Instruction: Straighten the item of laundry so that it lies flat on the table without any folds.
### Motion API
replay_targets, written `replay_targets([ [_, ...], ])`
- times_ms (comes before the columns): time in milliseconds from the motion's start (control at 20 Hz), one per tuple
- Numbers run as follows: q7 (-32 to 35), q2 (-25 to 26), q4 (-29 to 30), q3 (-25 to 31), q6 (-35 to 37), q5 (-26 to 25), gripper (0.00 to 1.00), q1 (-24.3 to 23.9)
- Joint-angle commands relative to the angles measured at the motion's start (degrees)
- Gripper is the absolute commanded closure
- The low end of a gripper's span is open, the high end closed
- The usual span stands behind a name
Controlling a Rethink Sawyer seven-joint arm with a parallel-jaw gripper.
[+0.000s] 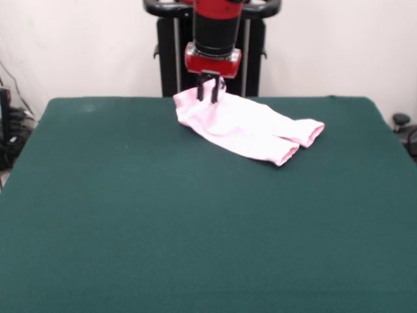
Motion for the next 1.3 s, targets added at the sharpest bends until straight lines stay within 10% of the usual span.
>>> replay_targets([
  [50, 19.23, 3.15, 1.90, 1.05, -8.28, 6.17, 1.00, 3.49],
  [100, 19.11, 3.21, 2.29, 2.20, -8.78, 5.93, 0.00, 2.27],
  [1300, 17.34, 6.40, 3.28, 5.97, -7.03, 9.70, 0.00, 1.13],
])
